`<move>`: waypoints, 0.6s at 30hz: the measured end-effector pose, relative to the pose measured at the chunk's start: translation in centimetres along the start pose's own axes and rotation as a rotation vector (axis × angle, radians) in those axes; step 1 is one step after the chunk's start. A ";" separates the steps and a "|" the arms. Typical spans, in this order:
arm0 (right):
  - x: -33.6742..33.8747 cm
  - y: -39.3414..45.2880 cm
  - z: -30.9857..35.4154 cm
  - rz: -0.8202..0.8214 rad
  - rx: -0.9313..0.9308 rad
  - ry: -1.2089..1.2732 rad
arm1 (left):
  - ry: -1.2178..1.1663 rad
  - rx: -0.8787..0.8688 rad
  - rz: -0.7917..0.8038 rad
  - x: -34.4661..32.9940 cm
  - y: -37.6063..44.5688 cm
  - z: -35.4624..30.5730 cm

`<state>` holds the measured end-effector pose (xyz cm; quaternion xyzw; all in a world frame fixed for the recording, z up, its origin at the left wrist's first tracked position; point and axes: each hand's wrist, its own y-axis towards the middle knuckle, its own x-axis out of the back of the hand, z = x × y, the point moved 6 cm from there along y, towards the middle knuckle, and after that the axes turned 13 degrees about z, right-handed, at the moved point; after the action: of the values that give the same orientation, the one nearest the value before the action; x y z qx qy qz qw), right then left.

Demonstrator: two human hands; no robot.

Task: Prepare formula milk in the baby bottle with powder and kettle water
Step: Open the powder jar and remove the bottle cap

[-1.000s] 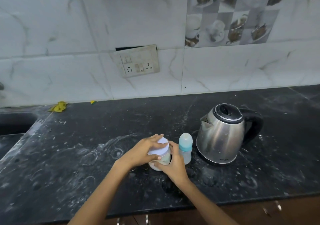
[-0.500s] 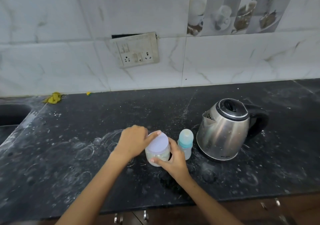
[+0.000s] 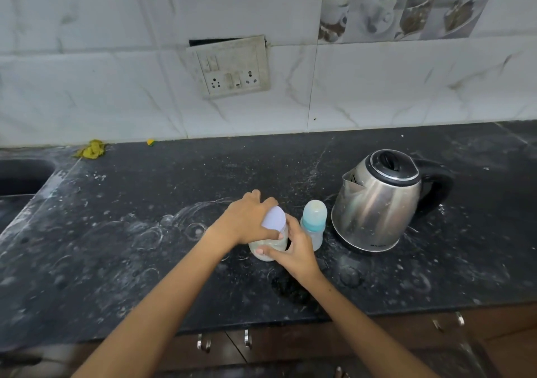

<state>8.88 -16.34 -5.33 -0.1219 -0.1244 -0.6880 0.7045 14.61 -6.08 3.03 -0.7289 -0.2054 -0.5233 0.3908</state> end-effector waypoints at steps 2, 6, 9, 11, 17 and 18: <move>0.0 -0.1 0.1 0.004 -0.001 0.001 | -0.044 0.059 -0.155 0.3 -0.7 -0.1; -0.1 -0.3 0.5 0.001 0.021 0.000 | -0.363 0.059 -0.456 1.9 -3.2 1.1; -0.2 -0.3 0.8 0.005 0.023 -0.028 | -0.777 -0.041 -0.573 1.5 -6.0 2.3; -0.3 -0.4 0.8 -0.006 -0.001 -0.080 | -0.985 -0.080 -0.587 -1.0 -7.9 2.7; 0.3 -2.5 1.5 -0.094 0.016 -0.262 | -1.066 -0.071 -0.526 -10.4 -10.3 2.5; 0.5 -3.3 1.5 -0.110 0.032 -0.276 | -1.037 -0.048 -0.512 -11.7 -10.2 2.5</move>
<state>5.60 -16.39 -3.71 -0.1970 -0.2378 -0.7001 0.6438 4.54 3.37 -4.50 -0.8258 -0.5280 -0.1799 0.0835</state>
